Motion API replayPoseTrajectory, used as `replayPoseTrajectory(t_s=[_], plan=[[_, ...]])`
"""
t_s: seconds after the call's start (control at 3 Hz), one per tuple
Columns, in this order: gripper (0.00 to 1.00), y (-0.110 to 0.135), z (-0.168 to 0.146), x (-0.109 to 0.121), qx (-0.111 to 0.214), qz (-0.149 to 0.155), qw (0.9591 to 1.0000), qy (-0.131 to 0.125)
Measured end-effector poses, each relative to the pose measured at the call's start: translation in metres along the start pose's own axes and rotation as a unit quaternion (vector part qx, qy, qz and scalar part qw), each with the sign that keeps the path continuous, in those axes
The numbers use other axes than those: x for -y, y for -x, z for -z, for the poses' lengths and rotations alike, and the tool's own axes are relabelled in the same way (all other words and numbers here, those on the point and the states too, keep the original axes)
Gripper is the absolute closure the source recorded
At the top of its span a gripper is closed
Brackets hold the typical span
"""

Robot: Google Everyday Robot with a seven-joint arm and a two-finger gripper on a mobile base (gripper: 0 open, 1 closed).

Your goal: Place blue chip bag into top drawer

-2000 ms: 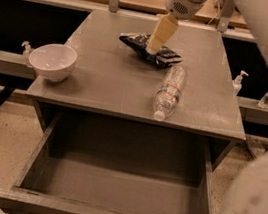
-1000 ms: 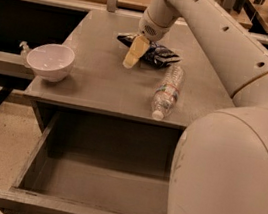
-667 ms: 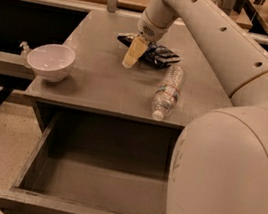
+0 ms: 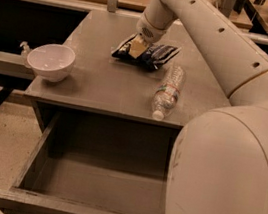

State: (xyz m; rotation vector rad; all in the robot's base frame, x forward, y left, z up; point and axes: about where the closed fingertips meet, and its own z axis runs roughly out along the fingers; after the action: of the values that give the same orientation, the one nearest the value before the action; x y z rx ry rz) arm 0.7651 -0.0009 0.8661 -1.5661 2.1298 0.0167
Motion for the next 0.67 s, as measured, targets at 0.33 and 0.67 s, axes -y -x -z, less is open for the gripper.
replayPoseTrajectory(t_s=[0.33,0.67], plan=[[0.92,0.0001,-0.0036,-0.0012,-0.001,0.001,1.0000,0.002],[1.00,0.0000,-0.0031,-0.0009,0.006,-0.004,1.0000,0.006]])
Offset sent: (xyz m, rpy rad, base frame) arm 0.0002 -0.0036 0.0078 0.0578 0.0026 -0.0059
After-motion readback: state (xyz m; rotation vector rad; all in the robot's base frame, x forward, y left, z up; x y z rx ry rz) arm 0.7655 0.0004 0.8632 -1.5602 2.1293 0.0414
